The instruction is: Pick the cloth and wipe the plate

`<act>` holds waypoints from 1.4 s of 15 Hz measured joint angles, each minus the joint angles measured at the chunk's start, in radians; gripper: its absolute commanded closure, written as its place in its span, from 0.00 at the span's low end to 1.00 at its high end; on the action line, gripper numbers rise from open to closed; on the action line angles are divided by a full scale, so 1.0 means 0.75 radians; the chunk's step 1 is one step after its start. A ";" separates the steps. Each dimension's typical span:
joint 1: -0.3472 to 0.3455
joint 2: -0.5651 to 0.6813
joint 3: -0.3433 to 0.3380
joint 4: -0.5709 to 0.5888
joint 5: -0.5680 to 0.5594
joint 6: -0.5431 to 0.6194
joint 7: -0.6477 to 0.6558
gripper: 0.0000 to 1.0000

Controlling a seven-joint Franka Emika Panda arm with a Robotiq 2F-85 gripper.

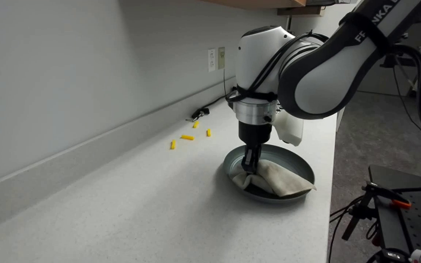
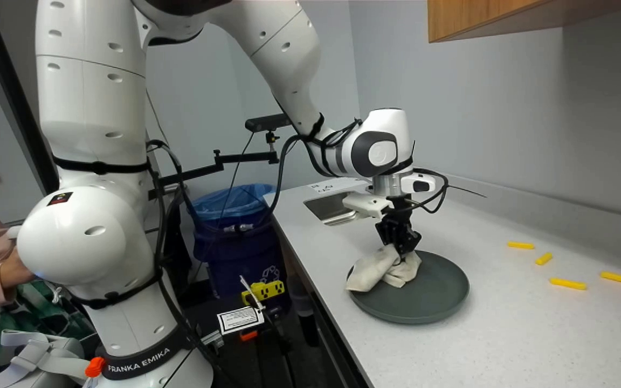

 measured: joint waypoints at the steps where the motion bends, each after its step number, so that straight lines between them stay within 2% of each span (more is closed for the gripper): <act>1: 0.006 0.000 -0.010 0.009 -0.032 0.000 0.020 0.98; 7: 0.053 -0.002 -0.166 0.037 -0.360 -0.010 0.308 0.98; 10: 0.063 -0.001 -0.199 0.036 -0.444 -0.095 0.415 0.98; 15: 0.071 -0.002 -0.152 0.027 -0.417 -0.305 0.422 0.98; 18: 0.065 -0.003 -0.077 0.025 -0.284 -0.289 0.303 0.98; 21: 0.044 -0.005 -0.020 0.031 -0.126 -0.184 0.142 0.98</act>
